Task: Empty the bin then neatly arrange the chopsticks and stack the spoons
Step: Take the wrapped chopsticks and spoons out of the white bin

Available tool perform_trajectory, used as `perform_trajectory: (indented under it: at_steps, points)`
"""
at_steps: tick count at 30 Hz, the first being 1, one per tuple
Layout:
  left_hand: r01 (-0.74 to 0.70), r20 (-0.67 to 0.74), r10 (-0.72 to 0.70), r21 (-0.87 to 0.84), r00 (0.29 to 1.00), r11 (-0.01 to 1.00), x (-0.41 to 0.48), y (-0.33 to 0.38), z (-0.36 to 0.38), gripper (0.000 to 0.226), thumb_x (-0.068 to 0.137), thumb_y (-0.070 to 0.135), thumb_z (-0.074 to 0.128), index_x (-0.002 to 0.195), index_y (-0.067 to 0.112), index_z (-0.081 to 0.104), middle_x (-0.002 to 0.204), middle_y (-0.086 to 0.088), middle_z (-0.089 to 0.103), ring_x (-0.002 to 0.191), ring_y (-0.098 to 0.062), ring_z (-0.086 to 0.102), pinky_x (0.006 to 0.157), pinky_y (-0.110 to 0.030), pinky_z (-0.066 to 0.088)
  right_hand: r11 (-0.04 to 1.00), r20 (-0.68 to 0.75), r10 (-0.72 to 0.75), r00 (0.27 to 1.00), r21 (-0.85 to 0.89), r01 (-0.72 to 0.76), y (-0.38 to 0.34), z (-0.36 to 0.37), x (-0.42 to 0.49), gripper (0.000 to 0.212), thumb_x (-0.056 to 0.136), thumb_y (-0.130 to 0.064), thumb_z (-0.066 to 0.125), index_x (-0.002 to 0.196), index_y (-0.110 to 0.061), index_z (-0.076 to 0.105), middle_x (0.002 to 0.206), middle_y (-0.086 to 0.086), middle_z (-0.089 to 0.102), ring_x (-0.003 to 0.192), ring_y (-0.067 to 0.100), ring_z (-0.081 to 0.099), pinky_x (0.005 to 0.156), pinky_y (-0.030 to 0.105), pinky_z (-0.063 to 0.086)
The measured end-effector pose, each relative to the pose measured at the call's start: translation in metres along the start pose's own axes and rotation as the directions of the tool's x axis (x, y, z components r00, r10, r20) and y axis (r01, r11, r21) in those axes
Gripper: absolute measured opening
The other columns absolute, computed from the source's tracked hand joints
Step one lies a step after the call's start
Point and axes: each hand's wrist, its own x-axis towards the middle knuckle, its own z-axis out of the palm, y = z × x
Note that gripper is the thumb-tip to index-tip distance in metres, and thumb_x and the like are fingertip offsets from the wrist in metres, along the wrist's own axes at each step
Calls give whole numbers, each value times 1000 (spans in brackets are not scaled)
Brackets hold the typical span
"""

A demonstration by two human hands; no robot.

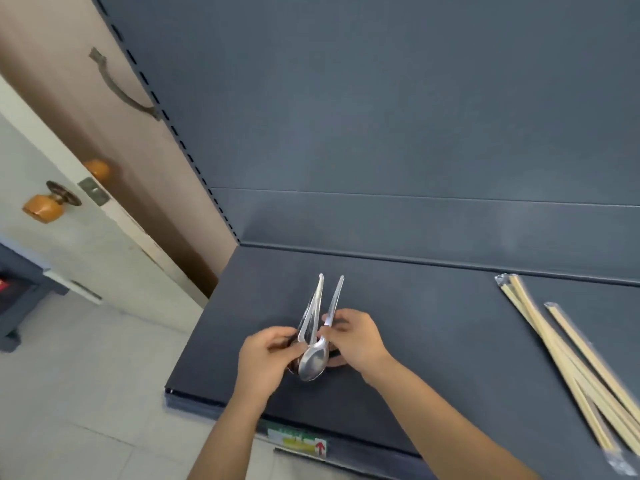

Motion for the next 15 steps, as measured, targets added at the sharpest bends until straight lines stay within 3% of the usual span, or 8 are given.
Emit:
perform_trajectory:
  at_steps: [4, 7, 9, 12, 15]
  points:
    - [-33, 112, 34, -9, 993, 999, 28, -12, -9, 28, 76, 5, 78, 99, 19, 68, 94, 6, 70, 87, -3, 64, 68, -11, 51, 984, -122, -53, 991, -174, 31, 7, 16, 15, 8, 84, -3, 61, 85, -9, 66, 80, 7, 72, 75, 23, 69, 68, 42, 59]
    - [-175, 203, 156, 77, 967, 982, 50, -19, -21, 35, 78, 10, 77, 109, 20, 66, 101, 10, 67, 90, -1, 62, 71, -8, 47, 912, -241, -198, 950, -400, 88, 10, 30, 17, 9, 80, -9, 67, 88, -11, 67, 81, -1, 65, 68, 9, 58, 66, 17, 47]
    - [-308, 274, 263, 134, 925, 942, 61, -21, -30, 36, 79, 11, 75, 113, 20, 65, 102, 12, 64, 89, 0, 60, 72, -6, 44, 875, -304, -252, 919, -477, 83, 9, 41, 11, 25, 81, -13, 68, 106, -16, 66, 87, -4, 51, 69, 4, 48, 65, 6, 37]
    - [-473, 334, 405, 152, 851, 868, 69, -23, -48, 37, 78, 11, 76, 113, 16, 65, 96, 11, 58, 79, -2, 57, 71, -10, 45, 875, -431, -255, 865, -484, 16, 12, 54, -6, 46, 84, -15, 65, 129, -22, 56, 103, -1, 53, 80, 12, 55, 78, 14, 42]
    - [-586, 383, 497, 161, 779, 794, 75, -18, -56, 39, 79, 14, 75, 116, 15, 63, 105, 9, 54, 90, -10, 55, 85, -33, 50, 869, -550, -219, 806, -486, -95, 15, 60, -33, 50, 89, -19, 62, 137, -18, 48, 123, 1, 53, 104, 21, 57, 93, 27, 43]
